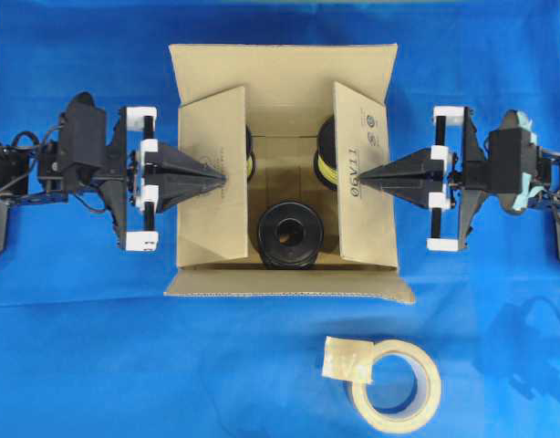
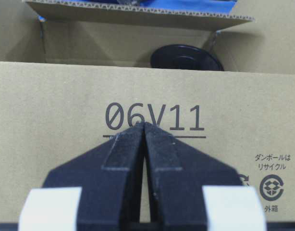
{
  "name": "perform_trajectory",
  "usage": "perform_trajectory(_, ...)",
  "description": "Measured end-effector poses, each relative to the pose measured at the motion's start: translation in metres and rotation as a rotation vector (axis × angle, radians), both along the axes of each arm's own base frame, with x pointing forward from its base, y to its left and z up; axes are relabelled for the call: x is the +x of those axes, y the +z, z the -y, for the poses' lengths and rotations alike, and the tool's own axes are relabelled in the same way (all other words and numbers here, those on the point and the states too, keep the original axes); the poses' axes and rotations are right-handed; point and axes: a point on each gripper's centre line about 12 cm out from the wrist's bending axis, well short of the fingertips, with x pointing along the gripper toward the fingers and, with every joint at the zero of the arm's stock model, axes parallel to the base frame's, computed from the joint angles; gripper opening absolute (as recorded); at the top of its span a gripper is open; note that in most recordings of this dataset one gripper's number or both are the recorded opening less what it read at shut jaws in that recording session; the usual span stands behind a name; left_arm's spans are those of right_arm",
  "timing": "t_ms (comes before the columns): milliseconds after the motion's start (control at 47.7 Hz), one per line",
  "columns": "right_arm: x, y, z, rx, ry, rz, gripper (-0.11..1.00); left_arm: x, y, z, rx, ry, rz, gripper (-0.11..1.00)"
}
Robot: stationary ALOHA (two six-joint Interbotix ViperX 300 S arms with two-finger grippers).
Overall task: Close the cardboard box.
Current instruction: 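Push the left and right side flaps inward with both grippers, then fold the far flap down with the left gripper, right holding its flap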
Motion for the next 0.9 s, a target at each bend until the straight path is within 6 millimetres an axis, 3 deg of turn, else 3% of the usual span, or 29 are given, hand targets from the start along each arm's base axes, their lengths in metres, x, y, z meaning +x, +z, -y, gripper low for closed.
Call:
perform_trajectory(440, 0.022, -0.030, -0.001, 0.021, -0.001, -0.121, 0.00, 0.014, -0.025, -0.001, -0.025, 0.003, -0.126, 0.00)
perform_trajectory(901, 0.023, -0.032, -0.001, 0.036, -0.010, -0.139, 0.00, 0.029, -0.022, -0.002, -0.026, 0.007, -0.129, 0.00)
